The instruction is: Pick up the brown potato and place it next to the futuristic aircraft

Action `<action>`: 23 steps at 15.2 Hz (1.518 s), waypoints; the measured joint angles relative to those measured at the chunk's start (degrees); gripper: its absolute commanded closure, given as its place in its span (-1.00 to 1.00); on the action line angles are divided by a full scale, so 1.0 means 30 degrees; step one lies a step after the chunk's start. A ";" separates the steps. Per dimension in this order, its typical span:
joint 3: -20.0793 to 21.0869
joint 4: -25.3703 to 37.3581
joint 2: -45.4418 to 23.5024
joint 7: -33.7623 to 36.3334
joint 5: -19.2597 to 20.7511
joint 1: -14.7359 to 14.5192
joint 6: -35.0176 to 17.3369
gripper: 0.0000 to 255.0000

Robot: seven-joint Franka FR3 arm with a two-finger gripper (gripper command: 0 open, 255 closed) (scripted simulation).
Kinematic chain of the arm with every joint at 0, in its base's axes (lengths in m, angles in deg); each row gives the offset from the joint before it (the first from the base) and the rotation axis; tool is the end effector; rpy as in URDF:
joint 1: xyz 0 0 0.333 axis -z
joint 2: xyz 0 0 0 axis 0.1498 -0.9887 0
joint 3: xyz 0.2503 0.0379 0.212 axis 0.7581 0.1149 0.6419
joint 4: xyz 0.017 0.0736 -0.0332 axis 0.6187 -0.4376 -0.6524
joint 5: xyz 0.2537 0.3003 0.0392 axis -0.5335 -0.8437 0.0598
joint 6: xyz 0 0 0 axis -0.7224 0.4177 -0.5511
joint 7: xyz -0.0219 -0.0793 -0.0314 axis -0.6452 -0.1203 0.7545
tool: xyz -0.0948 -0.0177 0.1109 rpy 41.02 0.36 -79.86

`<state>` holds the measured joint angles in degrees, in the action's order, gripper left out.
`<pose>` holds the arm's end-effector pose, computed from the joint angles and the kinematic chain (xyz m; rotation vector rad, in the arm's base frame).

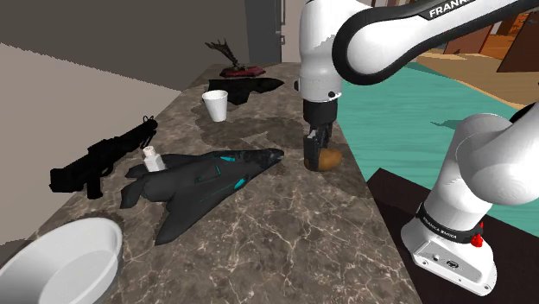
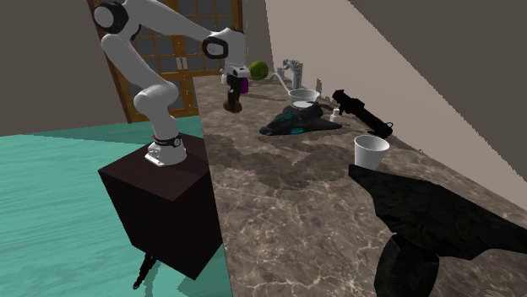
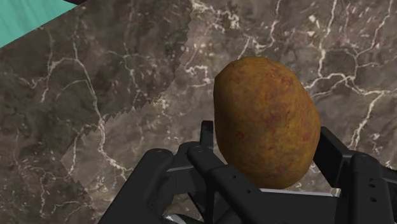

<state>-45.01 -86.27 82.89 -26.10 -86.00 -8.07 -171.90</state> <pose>0.2968 0.1913 0.4018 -3.0715 -0.4490 0.1564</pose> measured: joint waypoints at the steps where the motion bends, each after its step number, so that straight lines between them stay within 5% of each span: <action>1: 0.0058 -0.0159 -0.0155 0.0005 -0.0032 -0.0010 -0.0315 1.00; 16: 0.0657 -0.2538 -0.2410 -0.0183 -0.0446 -0.0083 -0.4938 1.00; 23: 0.0699 -0.2822 -0.2673 -0.0236 -0.0488 -0.0083 -0.5494 1.00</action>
<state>-42.91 -94.74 74.88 -26.81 -87.46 -8.31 -188.39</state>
